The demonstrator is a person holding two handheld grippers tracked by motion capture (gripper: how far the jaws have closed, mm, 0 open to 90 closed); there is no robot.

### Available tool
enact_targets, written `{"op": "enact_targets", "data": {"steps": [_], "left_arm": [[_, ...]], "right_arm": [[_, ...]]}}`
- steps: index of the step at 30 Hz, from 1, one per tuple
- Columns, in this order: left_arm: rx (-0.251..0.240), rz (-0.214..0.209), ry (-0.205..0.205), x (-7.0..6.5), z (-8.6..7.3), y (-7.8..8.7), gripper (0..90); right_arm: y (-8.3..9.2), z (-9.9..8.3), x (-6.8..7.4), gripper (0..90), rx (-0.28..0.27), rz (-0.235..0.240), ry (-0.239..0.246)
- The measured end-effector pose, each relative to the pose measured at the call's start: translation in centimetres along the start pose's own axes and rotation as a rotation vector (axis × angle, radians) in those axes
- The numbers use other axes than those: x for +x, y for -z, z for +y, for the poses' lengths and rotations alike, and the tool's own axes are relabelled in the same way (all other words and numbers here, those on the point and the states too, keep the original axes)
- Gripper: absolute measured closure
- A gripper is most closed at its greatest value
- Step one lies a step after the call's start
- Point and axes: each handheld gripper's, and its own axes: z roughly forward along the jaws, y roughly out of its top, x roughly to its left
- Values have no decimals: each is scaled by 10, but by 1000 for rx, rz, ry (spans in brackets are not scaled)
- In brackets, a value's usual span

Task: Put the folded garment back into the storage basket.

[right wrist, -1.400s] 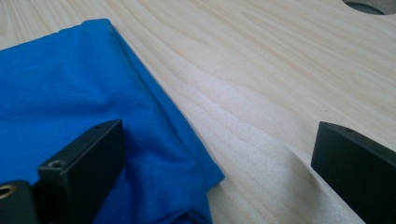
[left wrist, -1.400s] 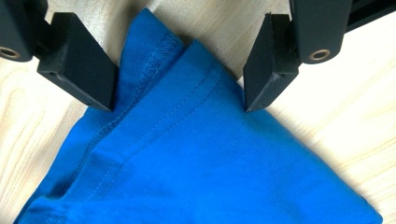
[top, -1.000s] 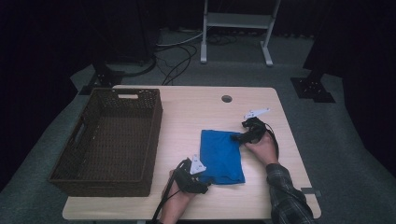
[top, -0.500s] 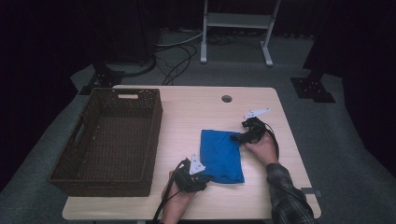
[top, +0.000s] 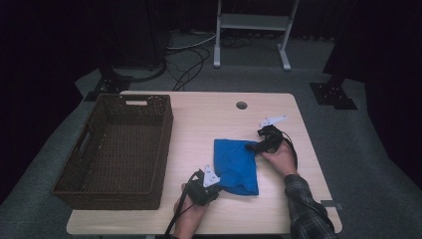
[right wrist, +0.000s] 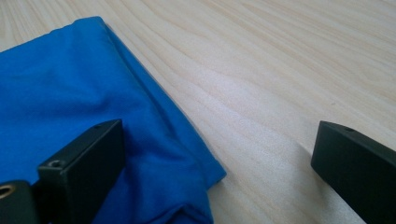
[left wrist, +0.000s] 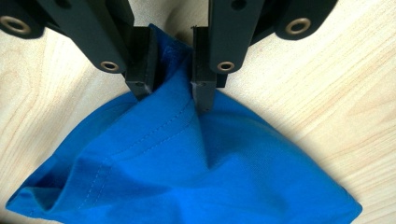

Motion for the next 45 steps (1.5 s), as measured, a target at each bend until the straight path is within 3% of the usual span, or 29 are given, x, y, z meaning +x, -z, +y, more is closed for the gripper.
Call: {"op": "enact_targets", "data": {"steps": [4, 10, 17, 24, 33, 41, 45], "left_arm": [[1, 8, 3, -1, 0, 0, 768], [2, 7, 5, -1, 0, 0, 767], [1, 2, 11, 0, 0, 0, 763], [0, -7, 8, 0, 0, 0, 759], [0, -30, -3, 0, 0, 0, 728], [0, -31, 2, 0, 0, 0, 741], [0, -36, -14, 2, 0, 0, 762]], "right_arm": [[1, -1, 0, 23, -3, 8, -5], [4, -3, 5, 102, -18, 10, -2], [6, -7, 18, 265, -34, -8, 23], [10, -10, 25, 490, -53, 27, 18], [10, -12, 29, 694, -55, 68, -13], [11, -13, 37, 741, -68, 28, 2], [12, -14, 50, 753, -79, -55, 64]]}}
